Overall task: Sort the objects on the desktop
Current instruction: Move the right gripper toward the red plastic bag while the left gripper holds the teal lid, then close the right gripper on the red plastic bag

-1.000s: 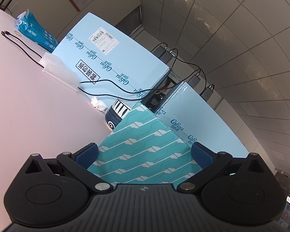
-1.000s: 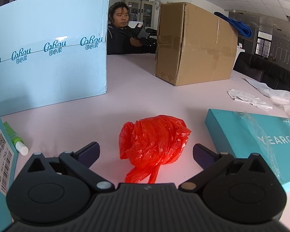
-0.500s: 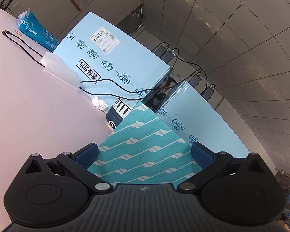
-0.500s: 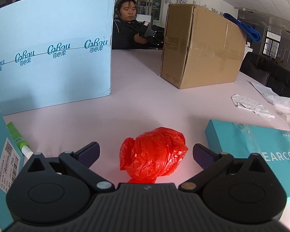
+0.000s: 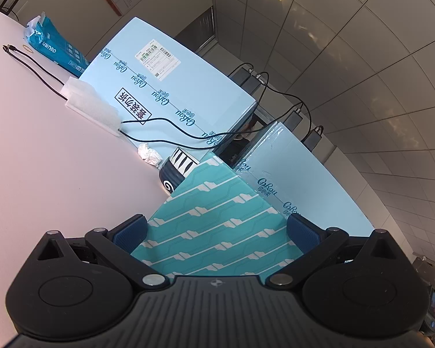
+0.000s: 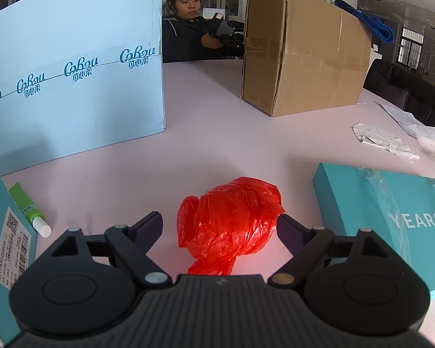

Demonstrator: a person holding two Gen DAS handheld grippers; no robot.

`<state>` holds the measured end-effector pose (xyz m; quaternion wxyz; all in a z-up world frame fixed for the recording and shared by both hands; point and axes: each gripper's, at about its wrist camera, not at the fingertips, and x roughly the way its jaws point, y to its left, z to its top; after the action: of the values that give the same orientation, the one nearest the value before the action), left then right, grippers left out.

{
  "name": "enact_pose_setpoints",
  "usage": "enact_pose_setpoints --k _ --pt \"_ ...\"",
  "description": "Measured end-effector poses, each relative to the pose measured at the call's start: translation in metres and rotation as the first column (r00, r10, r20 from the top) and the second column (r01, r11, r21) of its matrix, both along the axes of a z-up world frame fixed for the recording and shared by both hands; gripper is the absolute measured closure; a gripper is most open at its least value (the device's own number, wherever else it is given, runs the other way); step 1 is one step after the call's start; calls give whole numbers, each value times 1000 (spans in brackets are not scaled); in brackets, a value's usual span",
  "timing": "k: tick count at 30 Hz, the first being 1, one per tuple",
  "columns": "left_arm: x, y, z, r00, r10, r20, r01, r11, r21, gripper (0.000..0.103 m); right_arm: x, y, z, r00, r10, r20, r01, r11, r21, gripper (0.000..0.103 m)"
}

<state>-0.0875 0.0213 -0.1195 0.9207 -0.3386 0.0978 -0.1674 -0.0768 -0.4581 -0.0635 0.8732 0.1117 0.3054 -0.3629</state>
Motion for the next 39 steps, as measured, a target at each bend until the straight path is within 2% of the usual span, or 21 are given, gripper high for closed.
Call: enact_pose_setpoints --k 21,39 --pt "1 0 0 1000 1 -2 -1 1000 -6 0 1 -15 -4 997 -67 23 67 997 34 18" --pt "2 -1 0 1000 4 -6 -4 1000 -17 0 2 -27 -5 993 -95 70 87 990 109 6"
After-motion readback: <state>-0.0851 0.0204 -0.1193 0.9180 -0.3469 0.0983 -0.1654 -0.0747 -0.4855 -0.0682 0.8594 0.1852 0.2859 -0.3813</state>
